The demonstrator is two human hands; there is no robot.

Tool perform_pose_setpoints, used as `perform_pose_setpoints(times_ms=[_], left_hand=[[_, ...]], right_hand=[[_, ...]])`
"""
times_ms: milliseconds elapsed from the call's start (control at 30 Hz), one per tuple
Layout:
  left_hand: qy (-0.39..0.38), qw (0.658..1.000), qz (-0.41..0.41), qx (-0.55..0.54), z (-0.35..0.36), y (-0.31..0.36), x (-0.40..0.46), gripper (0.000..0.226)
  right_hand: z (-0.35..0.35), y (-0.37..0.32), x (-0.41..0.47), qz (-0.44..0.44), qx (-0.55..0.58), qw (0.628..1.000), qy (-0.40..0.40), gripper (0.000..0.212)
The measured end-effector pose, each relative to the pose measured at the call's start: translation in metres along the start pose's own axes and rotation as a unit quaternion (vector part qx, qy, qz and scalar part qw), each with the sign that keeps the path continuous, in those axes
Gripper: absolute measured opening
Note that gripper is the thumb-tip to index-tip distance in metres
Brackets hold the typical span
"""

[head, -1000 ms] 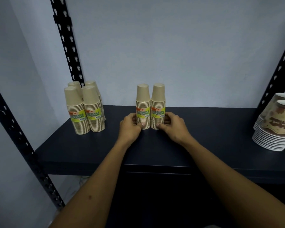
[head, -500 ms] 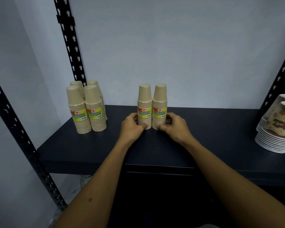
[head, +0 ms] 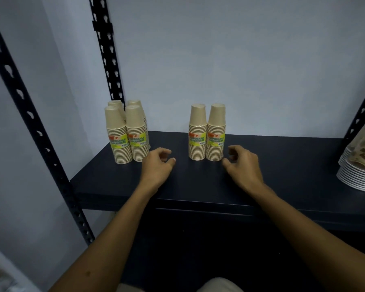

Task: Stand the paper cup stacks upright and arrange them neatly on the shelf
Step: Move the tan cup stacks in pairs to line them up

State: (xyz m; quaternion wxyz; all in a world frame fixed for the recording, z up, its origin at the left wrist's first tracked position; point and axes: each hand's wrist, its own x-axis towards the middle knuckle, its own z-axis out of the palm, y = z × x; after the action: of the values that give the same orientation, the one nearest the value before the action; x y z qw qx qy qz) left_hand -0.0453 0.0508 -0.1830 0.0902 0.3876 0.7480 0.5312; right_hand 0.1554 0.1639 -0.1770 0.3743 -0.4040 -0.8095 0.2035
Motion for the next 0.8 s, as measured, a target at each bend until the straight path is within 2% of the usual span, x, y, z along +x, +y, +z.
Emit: perform_pose_setpoints(times_ms=[133,233,367,467,533,667,733,800], left_hand=[[0.045,0.999,-0.002,0.008,-0.035,-0.011,-0.007,0.012],[0.092,0.996,-0.006,0.02,-0.059,-0.02,-0.01,0.01],[0.162,0.986,-0.036,0.003,-0.087,-0.037,-0.002,0.016],[0.206,0.975,-0.071,-0.045,-0.102,-0.046,0.006,0.037],[0.196,0.975,-0.082,-0.064,-0.106,-0.05,0.012,0.053],[0.103,0.988,-0.097,-0.067,-0.109,-0.055,0.026,0.081],[0.074,0.991,-0.087,-0.062,-0.107,-0.056,0.029,0.079],[0.077,0.995,-0.058,-0.038,-0.103,-0.056,0.029,0.066]], right_hand=[[0.017,-0.034,-0.019,-0.072,0.036,0.996,-0.046,0.041],[0.047,-0.062,-0.021,-0.109,0.067,0.986,-0.105,0.039],[0.092,-0.097,-0.004,-0.092,0.118,0.977,-0.151,0.046],[0.118,-0.12,0.012,-0.048,0.177,0.971,-0.155,0.058],[0.129,-0.13,0.021,-0.026,0.202,0.965,-0.162,0.066],[0.146,-0.137,0.033,-0.019,0.234,0.953,-0.191,0.068],[0.151,-0.137,0.034,-0.022,0.238,0.952,-0.193,0.064],[0.155,-0.136,0.035,-0.026,0.236,0.954,-0.185,0.06]])
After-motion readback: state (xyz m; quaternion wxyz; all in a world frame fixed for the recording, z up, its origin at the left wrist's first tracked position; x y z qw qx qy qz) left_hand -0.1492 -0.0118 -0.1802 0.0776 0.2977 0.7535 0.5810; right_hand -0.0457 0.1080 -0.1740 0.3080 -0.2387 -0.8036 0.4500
